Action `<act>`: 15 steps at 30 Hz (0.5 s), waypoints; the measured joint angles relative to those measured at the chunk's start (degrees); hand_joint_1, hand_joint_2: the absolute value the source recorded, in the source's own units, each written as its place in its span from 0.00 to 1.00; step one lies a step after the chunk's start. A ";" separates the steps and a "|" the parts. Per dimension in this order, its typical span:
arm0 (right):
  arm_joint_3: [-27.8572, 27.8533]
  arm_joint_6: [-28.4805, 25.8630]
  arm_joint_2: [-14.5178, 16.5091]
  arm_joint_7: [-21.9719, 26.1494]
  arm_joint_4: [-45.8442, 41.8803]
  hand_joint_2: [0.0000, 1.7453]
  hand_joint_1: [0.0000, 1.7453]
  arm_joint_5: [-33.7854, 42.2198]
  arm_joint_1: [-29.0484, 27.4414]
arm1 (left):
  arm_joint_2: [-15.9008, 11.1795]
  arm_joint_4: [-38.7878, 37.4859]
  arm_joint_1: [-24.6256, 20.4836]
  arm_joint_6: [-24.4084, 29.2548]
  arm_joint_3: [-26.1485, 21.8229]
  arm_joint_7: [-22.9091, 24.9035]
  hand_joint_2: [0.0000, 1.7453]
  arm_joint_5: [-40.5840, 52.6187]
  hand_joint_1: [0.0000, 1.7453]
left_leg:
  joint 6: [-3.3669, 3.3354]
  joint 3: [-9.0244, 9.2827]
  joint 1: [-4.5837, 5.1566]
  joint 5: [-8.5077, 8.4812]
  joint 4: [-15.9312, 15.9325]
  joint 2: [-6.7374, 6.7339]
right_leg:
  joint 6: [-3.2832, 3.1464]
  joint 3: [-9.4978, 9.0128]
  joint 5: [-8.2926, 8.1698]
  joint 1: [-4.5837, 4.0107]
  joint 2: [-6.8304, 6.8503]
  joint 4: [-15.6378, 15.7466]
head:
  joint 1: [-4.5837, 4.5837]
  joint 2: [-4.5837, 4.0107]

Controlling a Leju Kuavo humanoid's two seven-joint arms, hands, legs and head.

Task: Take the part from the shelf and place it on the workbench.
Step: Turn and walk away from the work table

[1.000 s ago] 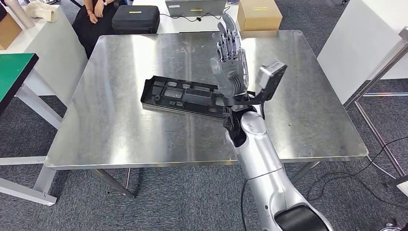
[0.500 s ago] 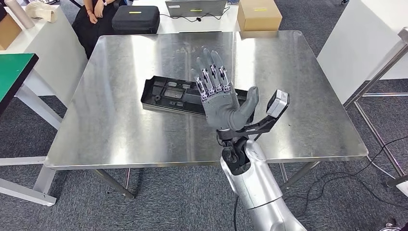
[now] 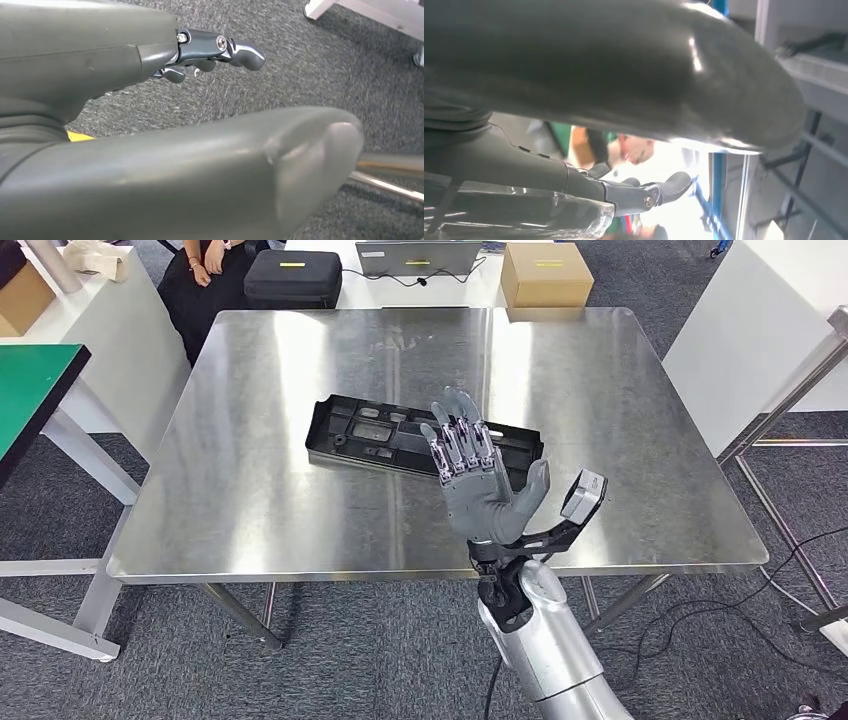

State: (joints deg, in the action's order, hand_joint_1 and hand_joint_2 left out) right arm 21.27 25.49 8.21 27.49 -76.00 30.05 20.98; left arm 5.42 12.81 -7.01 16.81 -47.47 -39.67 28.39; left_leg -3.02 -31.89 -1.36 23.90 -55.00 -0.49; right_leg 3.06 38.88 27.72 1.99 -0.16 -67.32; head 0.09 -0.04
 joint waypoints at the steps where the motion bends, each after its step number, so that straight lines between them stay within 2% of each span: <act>1: 0.00 -1.02 -0.33 0.38 -0.04 0.00 0.00 -1.27 -0.51 | 0.06 0.01 -0.10 0.00 0.19 0.02 0.00 0.23 0.00 | 0.32 -0.20 -0.08 0.08 -0.36 -0.01 | 0.61 -2.73 -0.98 0.29 0.22 4.65 | 0.04 0.00; 2: 0.01 -2.03 -0.62 0.63 -0.08 0.00 0.00 -2.49 -0.99 | 0.08 0.04 -0.22 -0.01 0.39 0.04 0.00 0.46 0.00 | 0.73 -0.51 -0.06 0.17 -0.71 0.02 | 0.83 -5.08 -1.90 0.22 0.21 8.09 | 0.12 0.00; 3: 0.01 -2.92 -0.91 0.80 -0.11 0.00 0.00 -3.50 -1.46 | 0.08 0.08 -0.34 -0.03 0.57 0.04 0.00 0.62 0.00 | 1.19 -0.74 0.04 0.27 -1.17 0.06 | 0.74 -6.43 -2.40 0.15 0.12 10.31 | 0.19 0.00; 4: -0.01 -3.66 -1.18 0.91 -0.10 0.00 0.00 -4.27 -1.90 | 0.07 0.13 -0.45 -0.07 0.71 0.04 0.00 0.77 0.00 | 1.55 -1.03 0.19 0.34 -1.63 0.15 | 0.31 -6.91 -2.39 0.13 -0.08 11.06 | 0.22 0.00; 5: -0.02 -4.33 -1.41 1.00 -0.10 0.00 0.00 -4.98 -2.39 | 0.07 0.16 -0.53 -0.11 0.79 0.05 0.00 0.91 0.00 | 1.82 -1.27 0.26 0.32 -1.91 0.24 | -0.15 -6.73 -2.52 0.00 -0.37 10.59 | 0.08 0.00; 6: -0.05 -4.89 -1.62 1.09 -0.08 0.00 0.00 -5.58 -2.85 | 0.07 0.18 -0.58 -0.15 0.85 0.07 0.00 1.02 0.00 | 2.06 -1.45 0.14 0.35 -2.28 0.28 | -0.59 -6.38 -2.49 0.25 -0.44 10.62 | -0.09 0.00; 7: -0.07 -5.32 -1.76 1.12 -0.07 0.00 0.00 -6.07 -3.27 | 0.08 0.19 -0.61 -0.18 0.91 0.10 0.00 1.12 0.00 | 2.25 -1.83 -0.08 0.79 -2.78 0.34 | -1.06 -6.17 -2.49 0.39 -0.47 10.53 | -0.28 0.00; 8: -0.08 -5.67 -1.90 1.16 -0.07 0.00 0.00 -6.48 -3.69 | 0.08 0.19 -0.63 -0.20 0.98 0.13 0.00 1.22 0.00 | 2.46 -2.37 -0.31 1.94 -3.93 0.33 | -1.51 -5.90 -2.70 0.37 -0.47 10.45 | -0.43 0.00; 9: -0.09 -5.96 -2.04 1.17 -0.06 0.00 0.00 -6.78 -4.05 | 0.08 0.19 -0.66 -0.21 1.04 0.16 0.00 1.31 0.00 | 2.64 -3.31 -0.48 3.86 -6.24 0.37 | -2.01 -5.63 -2.99 0.33 -0.45 10.46 | -0.46 0.00; 11: -0.11 -6.35 -2.32 1.19 0.01 0.00 0.00 -7.21 -4.81 | 0.07 0.19 -0.77 -0.30 1.11 0.26 0.00 1.42 0.00 | 2.79 -6.05 -0.52 8.72 -13.49 0.41 | -2.86 -4.92 -3.52 -0.13 -0.41 10.45 | -0.51 0.00; 12: -0.11 -6.51 -2.46 1.21 0.07 0.00 0.00 -7.39 -5.29 | 0.05 0.19 -0.82 -0.34 1.12 0.34 0.00 1.44 0.00 | 2.76 -7.18 -0.51 10.37 -16.87 0.43 | -3.19 -4.50 -3.79 -0.42 -0.38 10.43 | -0.52 0.00; 13: -0.11 -6.63 -2.62 1.23 0.13 0.00 0.00 -7.54 -5.80 | 0.05 0.19 -0.85 -0.37 1.13 0.43 0.00 1.46 0.00 | 2.61 -7.50 -0.49 10.98 -18.68 0.43 | -3.42 -4.09 -4.09 -0.70 -0.37 10.41 | -0.51 0.00; 14: -0.11 -6.74 -2.77 1.27 0.18 0.00 0.00 -7.67 -6.29 | 0.04 0.19 -0.87 -0.37 1.15 0.51 0.00 1.47 0.00 | 2.32 -6.65 -0.45 10.47 -18.24 0.43 | -3.56 -3.72 -4.39 -0.97 -0.38 10.40 | -0.51 0.00; 15: -0.11 -6.80 -2.92 1.31 0.21 0.00 0.00 -7.77 -6.69 | 0.04 0.20 -0.91 -0.37 1.17 0.55 0.00 1.47 0.00 | 1.89 -4.65 -0.36 9.14 -15.61 0.44 | -3.59 -3.39 -4.70 -1.21 -0.42 10.40 | -0.51 0.00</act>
State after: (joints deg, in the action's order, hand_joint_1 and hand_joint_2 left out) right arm 21.16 18.69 5.29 28.81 -75.79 22.28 14.29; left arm 5.46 13.01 -7.92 16.44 -46.30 -39.12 29.86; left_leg -1.13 -36.54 -1.72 33.04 -70.61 -0.05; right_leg -0.53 35.49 23.02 0.78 -0.58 -56.92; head -0.42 -0.04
